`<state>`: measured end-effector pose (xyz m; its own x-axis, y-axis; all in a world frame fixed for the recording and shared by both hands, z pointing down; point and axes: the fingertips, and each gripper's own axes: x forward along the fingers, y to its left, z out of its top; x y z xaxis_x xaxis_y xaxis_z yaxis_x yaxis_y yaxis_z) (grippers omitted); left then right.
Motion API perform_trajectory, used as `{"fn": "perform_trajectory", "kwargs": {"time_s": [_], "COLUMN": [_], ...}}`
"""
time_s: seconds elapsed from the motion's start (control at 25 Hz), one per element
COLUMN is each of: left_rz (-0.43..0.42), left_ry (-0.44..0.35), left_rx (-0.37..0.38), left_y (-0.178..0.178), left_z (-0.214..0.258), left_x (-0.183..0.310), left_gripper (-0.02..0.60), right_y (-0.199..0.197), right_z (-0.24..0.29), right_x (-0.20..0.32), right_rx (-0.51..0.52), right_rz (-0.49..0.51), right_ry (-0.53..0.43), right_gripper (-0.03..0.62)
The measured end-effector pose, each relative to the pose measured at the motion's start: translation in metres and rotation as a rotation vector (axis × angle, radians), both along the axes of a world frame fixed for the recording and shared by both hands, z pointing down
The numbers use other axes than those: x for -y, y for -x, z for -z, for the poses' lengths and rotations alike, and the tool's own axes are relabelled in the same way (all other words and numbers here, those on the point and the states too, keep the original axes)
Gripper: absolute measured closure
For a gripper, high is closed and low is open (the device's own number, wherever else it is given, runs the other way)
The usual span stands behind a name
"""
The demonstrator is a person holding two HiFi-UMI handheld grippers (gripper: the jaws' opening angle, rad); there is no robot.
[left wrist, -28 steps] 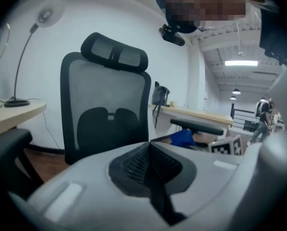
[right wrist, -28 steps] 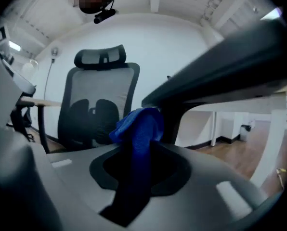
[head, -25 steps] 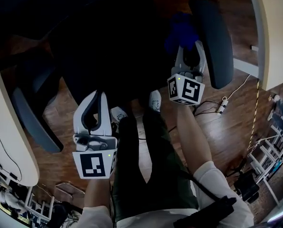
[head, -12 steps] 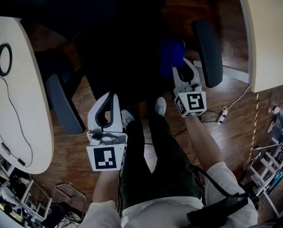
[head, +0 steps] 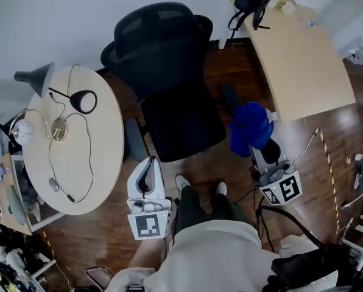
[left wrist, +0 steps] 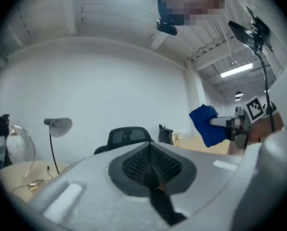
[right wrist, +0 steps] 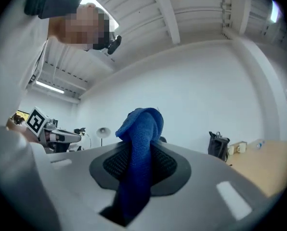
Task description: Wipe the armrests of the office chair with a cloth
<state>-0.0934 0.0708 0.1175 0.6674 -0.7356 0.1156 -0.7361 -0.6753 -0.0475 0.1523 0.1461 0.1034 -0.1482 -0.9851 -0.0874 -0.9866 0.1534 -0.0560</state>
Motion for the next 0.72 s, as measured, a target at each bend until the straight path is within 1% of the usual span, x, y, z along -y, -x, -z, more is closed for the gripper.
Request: {"fn": "perform_trajectory", "kwargs": {"time_s": [0.12, 0.24, 0.32, 0.44, 0.52, 0.6, 0.72], "left_rz": [0.009, 0.062, 0.092, 0.098, 0.112, 0.138, 0.145], "left_ry": [-0.085, -0.126, -0.130, -0.111, -0.096, -0.103, -0.112], "left_rx": [0.030, 0.040, 0.037, 0.011, -0.020, -0.049, -0.032], "left_y": [-0.001, -0.002, -0.006, -0.022, -0.028, -0.031, -0.031], "left_z": [0.051, 0.079, 0.087, 0.091, 0.095, 0.102, 0.103], "left_x": [-0.038, -0.080, -0.110, -0.151, -0.173, -0.192, -0.216], "left_gripper": [0.580, 0.580, 0.580, 0.580, 0.580, 0.580, 0.580], "right_y": [-0.008, -0.015, -0.024, -0.041, -0.049, -0.055, -0.060], "right_z": [0.053, 0.083, 0.085, 0.083, 0.084, 0.083, 0.080], "right_x": [-0.036, -0.073, -0.098, -0.138, -0.164, -0.183, -0.204], "right_rx": [0.019, 0.021, 0.017, 0.010, 0.011, 0.032, 0.079], "right_rz": [0.027, 0.054, 0.064, 0.069, 0.069, 0.077, 0.088], "right_ry": [-0.056, -0.084, -0.076, -0.066, -0.072, -0.076, -0.072], "right_gripper": [0.499, 0.499, 0.500, 0.500, 0.500, 0.500, 0.500]}}
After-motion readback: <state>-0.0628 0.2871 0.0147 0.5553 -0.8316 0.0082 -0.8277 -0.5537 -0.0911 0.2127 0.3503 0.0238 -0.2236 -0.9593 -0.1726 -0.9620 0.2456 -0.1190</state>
